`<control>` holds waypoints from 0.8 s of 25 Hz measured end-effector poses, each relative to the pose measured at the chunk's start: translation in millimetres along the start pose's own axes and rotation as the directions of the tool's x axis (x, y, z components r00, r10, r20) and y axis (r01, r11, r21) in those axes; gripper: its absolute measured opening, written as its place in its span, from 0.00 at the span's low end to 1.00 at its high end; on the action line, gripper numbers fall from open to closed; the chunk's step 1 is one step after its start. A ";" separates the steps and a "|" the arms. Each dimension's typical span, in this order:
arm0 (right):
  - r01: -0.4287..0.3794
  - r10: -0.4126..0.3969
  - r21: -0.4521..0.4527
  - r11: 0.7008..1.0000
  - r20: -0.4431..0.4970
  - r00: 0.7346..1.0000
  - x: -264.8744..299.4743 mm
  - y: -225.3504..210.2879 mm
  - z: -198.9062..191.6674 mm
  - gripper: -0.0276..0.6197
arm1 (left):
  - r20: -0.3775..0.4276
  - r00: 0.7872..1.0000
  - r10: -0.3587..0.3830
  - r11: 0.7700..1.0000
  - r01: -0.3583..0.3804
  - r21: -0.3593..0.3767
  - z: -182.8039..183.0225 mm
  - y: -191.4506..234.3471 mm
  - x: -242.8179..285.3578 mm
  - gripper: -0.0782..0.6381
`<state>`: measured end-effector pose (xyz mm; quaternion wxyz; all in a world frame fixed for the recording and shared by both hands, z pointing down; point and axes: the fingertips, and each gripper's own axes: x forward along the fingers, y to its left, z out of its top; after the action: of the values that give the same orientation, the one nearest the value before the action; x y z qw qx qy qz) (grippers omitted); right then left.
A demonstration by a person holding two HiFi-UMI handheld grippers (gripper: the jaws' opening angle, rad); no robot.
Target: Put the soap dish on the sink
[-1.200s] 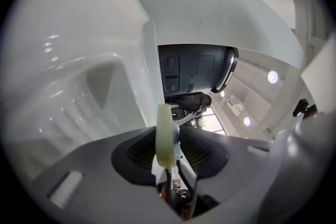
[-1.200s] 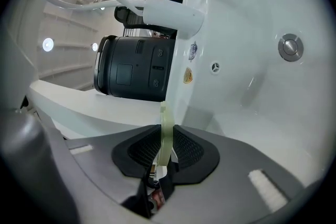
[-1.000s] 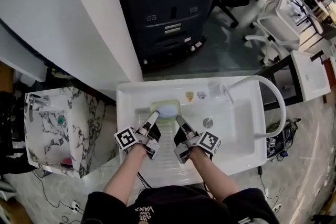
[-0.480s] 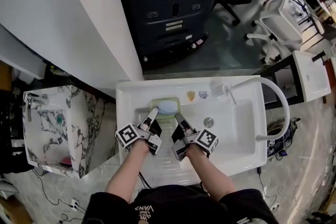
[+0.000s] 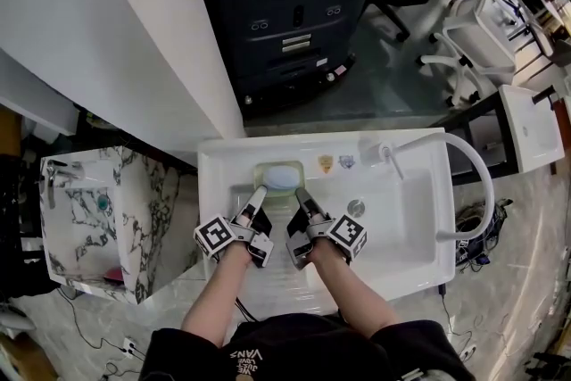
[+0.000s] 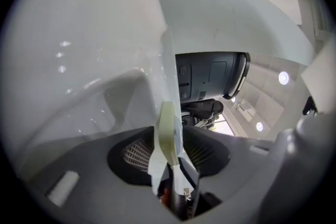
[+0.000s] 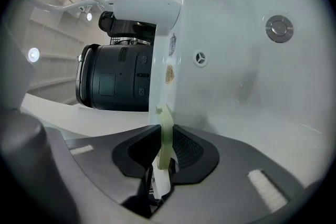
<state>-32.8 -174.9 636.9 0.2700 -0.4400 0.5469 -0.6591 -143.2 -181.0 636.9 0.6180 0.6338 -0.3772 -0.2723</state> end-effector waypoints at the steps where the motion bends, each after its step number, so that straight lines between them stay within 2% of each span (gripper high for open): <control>1: 0.001 -0.001 -0.002 1.000 0.001 1.000 1.2 0.4 0.3 0.15 | 0.003 1.000 0.002 1.000 -0.002 0.009 -0.1 -0.6 -2.7 0.36; 4: 0.004 -0.004 -0.006 1.000 0.003 1.000 4.5 2.8 2.6 0.15 | 0.004 1.000 -0.014 0.998 0.014 0.060 -1.4 -8.7 -6.2 0.36; 7: 0.012 -0.012 -0.006 1.000 0.006 1.000 7.0 3.5 4.6 0.15 | -0.020 0.999 0.031 0.992 -0.028 0.124 -7.8 -6.1 -11.3 0.36; 12: 0.014 -0.014 -0.025 1.000 0.005 1.000 10.0 3.9 5.2 0.15 | -0.060 0.992 0.113 0.952 -0.091 0.292 -13.5 1.9 -14.3 0.36; 20: 0.005 -0.007 -0.110 0.994 -0.013 1.000 14.1 8.8 10.2 0.15 | -0.046 0.991 0.129 0.947 -0.109 0.303 -13.8 4.6 -7.9 0.32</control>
<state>-31.6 -193.9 632.7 0.2395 -0.4514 0.5828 -0.6318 -137.2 -166.5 641.7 0.5419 0.7047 -0.4315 -0.1534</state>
